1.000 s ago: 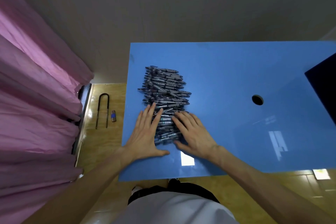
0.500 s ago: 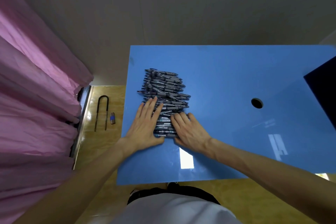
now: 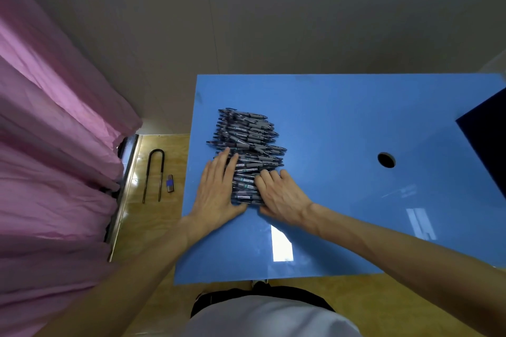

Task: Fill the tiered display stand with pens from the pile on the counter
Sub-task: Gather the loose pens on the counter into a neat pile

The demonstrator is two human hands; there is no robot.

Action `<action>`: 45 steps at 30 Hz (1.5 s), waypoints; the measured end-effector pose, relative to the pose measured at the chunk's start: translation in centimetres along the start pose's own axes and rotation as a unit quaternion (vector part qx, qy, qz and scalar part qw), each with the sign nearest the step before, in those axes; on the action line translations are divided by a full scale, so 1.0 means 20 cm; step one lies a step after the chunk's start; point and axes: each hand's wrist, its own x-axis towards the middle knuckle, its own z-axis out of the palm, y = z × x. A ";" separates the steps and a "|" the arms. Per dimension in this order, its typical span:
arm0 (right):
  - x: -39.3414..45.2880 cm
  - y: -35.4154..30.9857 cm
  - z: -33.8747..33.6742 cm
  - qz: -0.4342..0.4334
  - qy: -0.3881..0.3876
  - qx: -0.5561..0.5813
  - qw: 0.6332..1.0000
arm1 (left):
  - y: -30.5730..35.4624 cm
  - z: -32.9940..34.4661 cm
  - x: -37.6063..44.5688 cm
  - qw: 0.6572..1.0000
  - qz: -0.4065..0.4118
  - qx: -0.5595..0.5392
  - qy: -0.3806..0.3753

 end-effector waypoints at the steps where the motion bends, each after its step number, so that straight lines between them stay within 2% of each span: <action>1: 0.00 0.00 0.00 0.000 -0.006 -0.001 1.000 | -0.01 0.00 0.00 1.000 -0.006 -0.002 0.007; 7: 0.04 -0.04 0.00 0.013 -0.039 -0.029 0.999 | 0.00 0.01 0.02 1.000 -0.008 0.022 -0.009; 14: 0.04 -0.04 0.02 0.011 -0.028 -0.027 0.999 | -0.01 0.01 -0.01 0.994 0.049 0.092 -0.017; 20: 0.02 -0.02 0.02 -0.010 0.001 -0.029 1.000 | 0.00 0.01 -0.03 0.988 0.112 0.102 0.000; 26: 0.04 0.07 -0.03 -0.044 -0.020 0.018 0.999 | -0.01 -0.02 0.01 0.981 0.143 0.133 -0.007; 29: 0.06 0.12 -0.06 -0.063 -0.024 0.084 0.994 | 0.00 -0.03 0.03 0.991 0.095 0.098 -0.011; 35: 0.00 0.26 -0.07 -0.070 -0.036 0.097 0.992 | 0.01 -0.02 0.03 1.000 0.012 0.015 0.021; 40: 0.01 0.36 -0.08 -0.030 -0.041 0.120 0.991 | 0.01 -0.01 0.06 0.999 -0.047 -0.019 0.016; 45: 0.09 0.51 -0.12 0.046 0.000 0.162 0.986 | -0.01 0.01 0.05 0.990 -0.116 -0.082 0.016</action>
